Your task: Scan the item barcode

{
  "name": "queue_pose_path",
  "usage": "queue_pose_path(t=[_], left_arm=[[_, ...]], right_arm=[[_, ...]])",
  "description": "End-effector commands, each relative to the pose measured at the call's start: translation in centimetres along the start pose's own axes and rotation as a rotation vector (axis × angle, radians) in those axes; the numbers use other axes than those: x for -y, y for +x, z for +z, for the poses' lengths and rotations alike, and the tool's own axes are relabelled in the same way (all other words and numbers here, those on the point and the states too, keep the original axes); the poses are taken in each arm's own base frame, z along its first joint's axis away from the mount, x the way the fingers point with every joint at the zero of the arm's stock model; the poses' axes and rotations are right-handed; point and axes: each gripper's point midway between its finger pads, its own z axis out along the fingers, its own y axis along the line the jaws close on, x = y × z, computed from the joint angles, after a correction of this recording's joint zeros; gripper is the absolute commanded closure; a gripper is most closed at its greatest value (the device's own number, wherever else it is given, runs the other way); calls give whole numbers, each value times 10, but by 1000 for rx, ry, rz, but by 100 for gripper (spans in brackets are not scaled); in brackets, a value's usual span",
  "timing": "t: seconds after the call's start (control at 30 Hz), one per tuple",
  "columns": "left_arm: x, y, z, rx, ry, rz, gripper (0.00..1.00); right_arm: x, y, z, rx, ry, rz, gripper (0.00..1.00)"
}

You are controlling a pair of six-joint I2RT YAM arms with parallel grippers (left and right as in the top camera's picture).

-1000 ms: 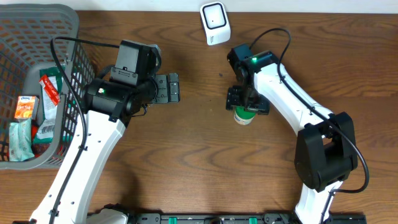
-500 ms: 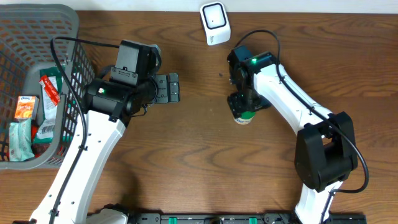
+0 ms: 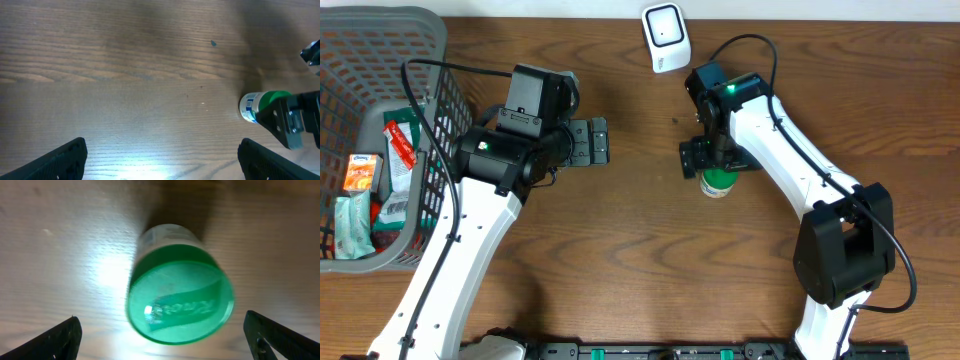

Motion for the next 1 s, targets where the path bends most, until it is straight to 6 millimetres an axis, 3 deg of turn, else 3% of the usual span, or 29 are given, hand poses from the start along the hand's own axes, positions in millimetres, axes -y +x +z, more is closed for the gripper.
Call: queue_pose_path(t=[0.0, 0.27, 0.43, 0.77, 0.97], left_arm=[[-1, -5, -6, 21, -2, -4, 4], [-1, -5, -6, 21, -2, -4, 4], [-1, -5, -6, 21, -2, -4, 4], [-1, -5, -6, 21, -2, -4, 4], [-1, -5, -6, 21, -2, -4, 4]], right_arm=[[-10, 1, 5, -15, -58, 185, 1], [-11, 0, 29, -6, -64, 403, 1], [-6, -2, 38, 16, -44, 424, 1], [13, -9, -3, 112, -26, 393, 1], [18, -6, -4, 105, -20, 402, 1]])
